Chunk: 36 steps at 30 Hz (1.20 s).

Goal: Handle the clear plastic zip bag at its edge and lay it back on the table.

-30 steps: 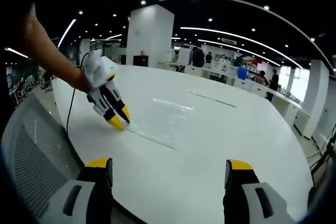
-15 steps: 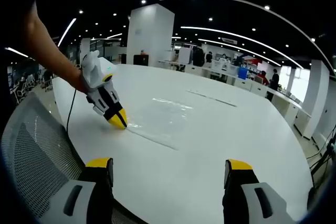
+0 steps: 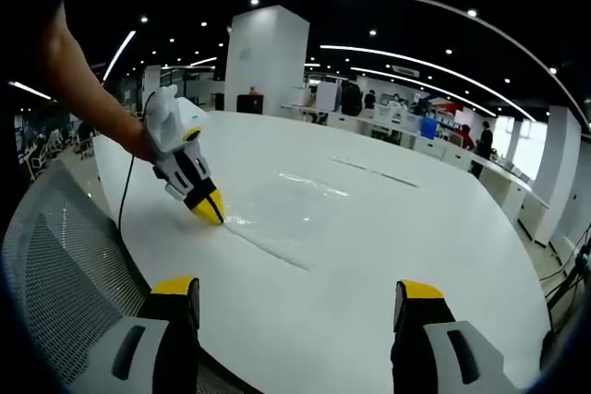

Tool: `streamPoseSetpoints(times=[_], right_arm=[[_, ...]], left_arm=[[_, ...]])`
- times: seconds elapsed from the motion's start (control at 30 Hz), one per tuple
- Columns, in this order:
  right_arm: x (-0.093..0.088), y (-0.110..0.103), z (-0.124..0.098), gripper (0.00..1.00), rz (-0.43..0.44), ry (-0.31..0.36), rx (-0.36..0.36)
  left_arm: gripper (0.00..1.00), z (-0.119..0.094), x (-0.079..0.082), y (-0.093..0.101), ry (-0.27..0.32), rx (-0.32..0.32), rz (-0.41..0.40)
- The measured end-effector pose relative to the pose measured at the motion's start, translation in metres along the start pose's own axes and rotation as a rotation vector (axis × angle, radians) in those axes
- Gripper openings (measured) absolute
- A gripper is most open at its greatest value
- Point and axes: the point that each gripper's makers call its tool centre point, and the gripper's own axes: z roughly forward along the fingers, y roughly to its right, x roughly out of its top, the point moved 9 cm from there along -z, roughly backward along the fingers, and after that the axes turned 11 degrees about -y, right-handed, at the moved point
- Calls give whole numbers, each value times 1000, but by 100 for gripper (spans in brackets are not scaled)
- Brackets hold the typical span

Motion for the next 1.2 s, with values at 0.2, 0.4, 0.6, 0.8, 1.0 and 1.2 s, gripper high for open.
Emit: streamPoseSetpoints(times=[0.2,0.4,0.6,0.8,1.0,1.2], right_arm=[[0,1,0,87,0,3,-6],[2,0,0,87,-19,5,-7],[5,-3,-2,89,-27,24,0],[7,-5,-2,89,-53,20,3],[11,-8,-3,88,-95,9,14],[17,-11,-2,82,-124,-22,47]], left_arm=[[0,-2,3,2,-7,5,1],[0,-5,5,2,-1,8,6],[0,-9,4,2,-4,16,22],[0,-16,7,2,5,28,41],[0,-21,7,2,8,37,67],[0,-26,5,5,5,40,83]])
